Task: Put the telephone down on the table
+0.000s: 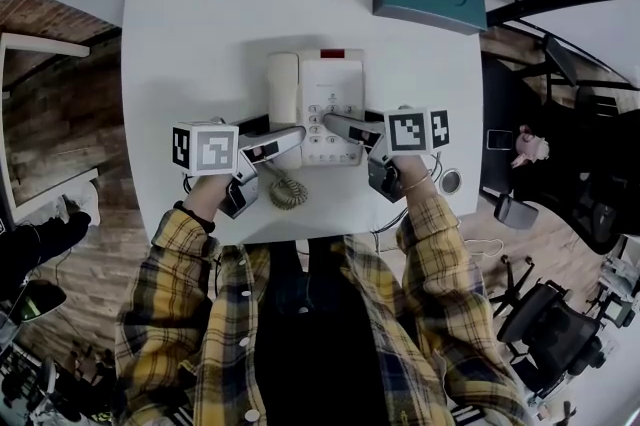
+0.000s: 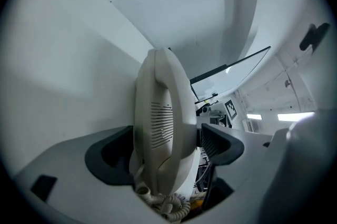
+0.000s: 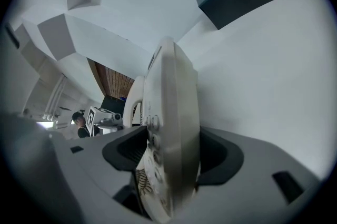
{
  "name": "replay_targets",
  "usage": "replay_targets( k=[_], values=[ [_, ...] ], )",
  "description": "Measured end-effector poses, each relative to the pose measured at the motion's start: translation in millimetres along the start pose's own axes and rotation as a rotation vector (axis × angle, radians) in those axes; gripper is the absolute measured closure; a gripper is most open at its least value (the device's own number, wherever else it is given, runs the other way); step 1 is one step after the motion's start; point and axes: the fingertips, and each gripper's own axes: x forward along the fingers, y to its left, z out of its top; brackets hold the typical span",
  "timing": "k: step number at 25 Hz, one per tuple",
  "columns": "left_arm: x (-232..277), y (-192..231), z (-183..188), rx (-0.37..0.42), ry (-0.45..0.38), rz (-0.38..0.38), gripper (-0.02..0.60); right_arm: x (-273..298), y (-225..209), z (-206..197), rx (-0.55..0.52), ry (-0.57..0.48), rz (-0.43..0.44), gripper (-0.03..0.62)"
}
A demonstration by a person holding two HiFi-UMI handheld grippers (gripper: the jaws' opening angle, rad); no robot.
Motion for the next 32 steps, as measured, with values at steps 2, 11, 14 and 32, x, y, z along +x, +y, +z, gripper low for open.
replay_targets(
  k=[2,11,14,32],
  values=[
    [1,0,0,0.008,0.021,0.005,0.166,1,0,0,0.0,0.001,-0.008,0.295],
    [3,2,-1,0.018,0.015,0.033,0.166,0,-3,-1,-0.002,0.003,-0.048,0.295],
    [3,3,-1,0.025,0.009,0.045,0.166,-2,-4,-2,-0.003,0.004,-0.07,0.295],
    [2,4,1,0.036,-0.004,0.068,0.166,-9,-15,0,-0.102,0.024,-0.28,0.293]
  ],
)
